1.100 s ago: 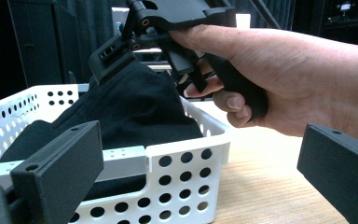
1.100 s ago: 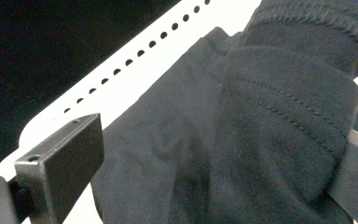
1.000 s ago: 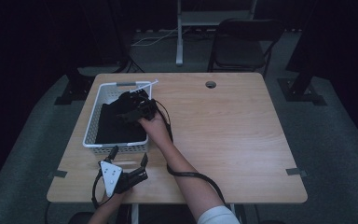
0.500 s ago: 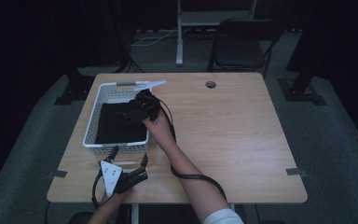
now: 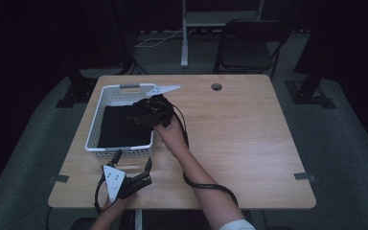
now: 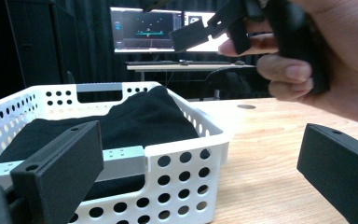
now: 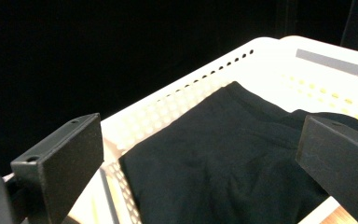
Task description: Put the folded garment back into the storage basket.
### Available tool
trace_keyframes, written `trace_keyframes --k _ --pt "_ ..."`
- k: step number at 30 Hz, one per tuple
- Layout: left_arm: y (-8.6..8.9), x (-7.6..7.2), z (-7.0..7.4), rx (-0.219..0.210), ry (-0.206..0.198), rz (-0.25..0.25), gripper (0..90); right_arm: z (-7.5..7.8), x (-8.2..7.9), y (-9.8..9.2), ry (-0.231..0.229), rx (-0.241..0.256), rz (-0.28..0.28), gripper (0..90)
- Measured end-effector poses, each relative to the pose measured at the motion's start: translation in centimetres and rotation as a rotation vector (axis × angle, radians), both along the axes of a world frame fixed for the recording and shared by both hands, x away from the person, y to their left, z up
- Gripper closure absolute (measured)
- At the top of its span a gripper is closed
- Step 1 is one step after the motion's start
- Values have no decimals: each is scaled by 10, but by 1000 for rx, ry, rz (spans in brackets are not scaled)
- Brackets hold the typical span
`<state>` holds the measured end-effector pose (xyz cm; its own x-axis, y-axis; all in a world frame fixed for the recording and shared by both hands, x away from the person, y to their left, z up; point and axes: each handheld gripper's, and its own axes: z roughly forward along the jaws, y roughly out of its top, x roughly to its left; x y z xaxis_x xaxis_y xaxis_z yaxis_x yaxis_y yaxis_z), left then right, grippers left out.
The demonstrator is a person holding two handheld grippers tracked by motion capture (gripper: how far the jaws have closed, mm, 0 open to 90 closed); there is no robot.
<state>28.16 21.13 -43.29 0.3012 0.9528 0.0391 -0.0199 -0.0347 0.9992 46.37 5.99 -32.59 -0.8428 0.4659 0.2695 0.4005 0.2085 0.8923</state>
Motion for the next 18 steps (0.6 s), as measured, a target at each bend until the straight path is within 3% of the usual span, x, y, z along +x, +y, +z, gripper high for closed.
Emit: trace_keyframes --k 18 --pt "0 0 0 -3 -1 -2 15 20 -28 -49 -63 1 -55 18"
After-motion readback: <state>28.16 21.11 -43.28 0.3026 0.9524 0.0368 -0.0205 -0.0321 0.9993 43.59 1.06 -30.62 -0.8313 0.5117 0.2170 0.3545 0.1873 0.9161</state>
